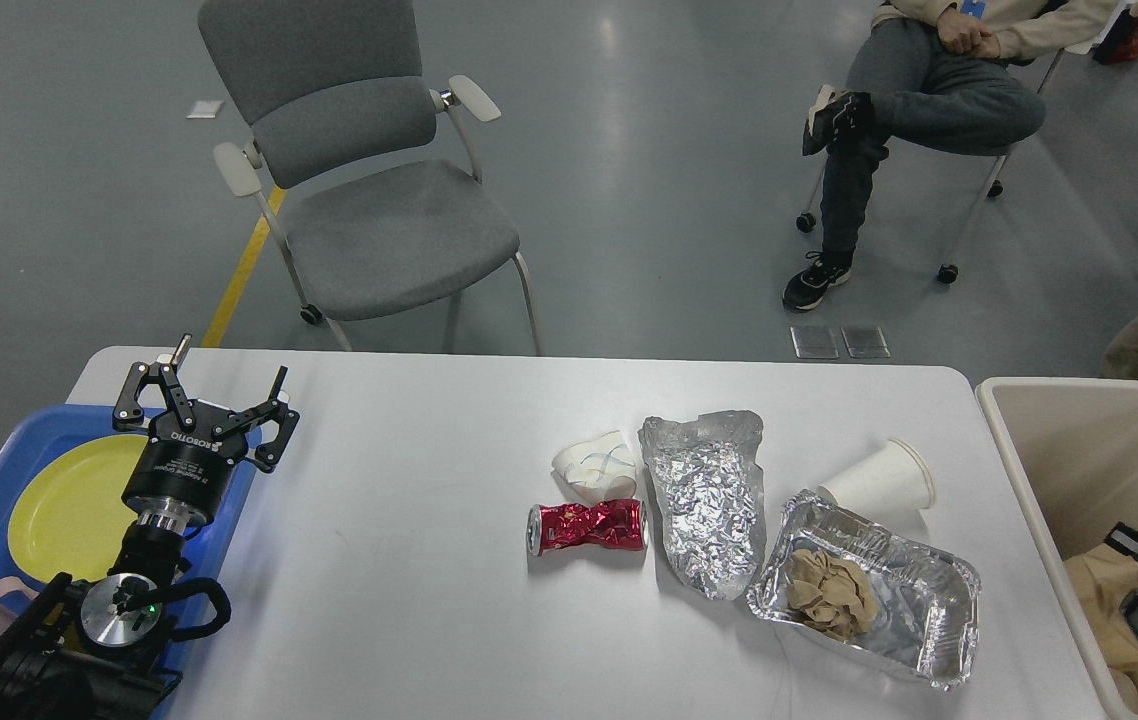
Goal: Tidy desktop
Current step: 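Move the right gripper back over the foil tray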
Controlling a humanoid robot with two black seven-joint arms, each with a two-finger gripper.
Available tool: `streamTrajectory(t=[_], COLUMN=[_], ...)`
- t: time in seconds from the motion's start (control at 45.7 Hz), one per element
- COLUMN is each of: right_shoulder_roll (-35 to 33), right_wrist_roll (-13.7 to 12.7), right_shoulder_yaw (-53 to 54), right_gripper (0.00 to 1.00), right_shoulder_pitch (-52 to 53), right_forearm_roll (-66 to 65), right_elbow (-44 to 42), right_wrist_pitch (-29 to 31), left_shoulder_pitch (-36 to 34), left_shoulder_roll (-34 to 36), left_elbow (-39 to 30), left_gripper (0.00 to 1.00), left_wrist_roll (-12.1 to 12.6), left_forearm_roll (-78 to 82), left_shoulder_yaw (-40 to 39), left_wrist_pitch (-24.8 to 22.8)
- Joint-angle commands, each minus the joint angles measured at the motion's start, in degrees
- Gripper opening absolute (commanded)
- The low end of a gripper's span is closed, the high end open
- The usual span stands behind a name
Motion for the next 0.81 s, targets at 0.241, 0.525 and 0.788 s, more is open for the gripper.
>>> streamTrajectory(t=[0.241,0.525,0.788], right_shoulder_roll=[0.55,0.55,0.28], right_wrist_roll=[-0.03,0.14,0.14], right_shoulder_yaw=[2.56,2.56,2.47], right_gripper=[0.04,1.0,1.0], right_shoulder_pitch=[-0.93,-0.93,-0.84], right_forearm_roll=[0.0,-0.09,-0.09], right_elbow=[0.17,0.87,0.78], right_wrist_pitch=[-0.03,-3.1,-3.19], left_shoulder_pitch=[0.0,0.0,0.0], left_shoulder_roll=[0.07,-0.01,0.07], left_elbow=[0.0,0.0,0.0], left_gripper=[0.96,0.96,0.96], left_wrist_roll=[0.0,0.0,0.0], left_forearm_roll=[0.0,0.0,0.0], left_shoulder_yaw=[0.0,0.0,0.0], left_wrist_pitch=[0.0,0.0,0.0])
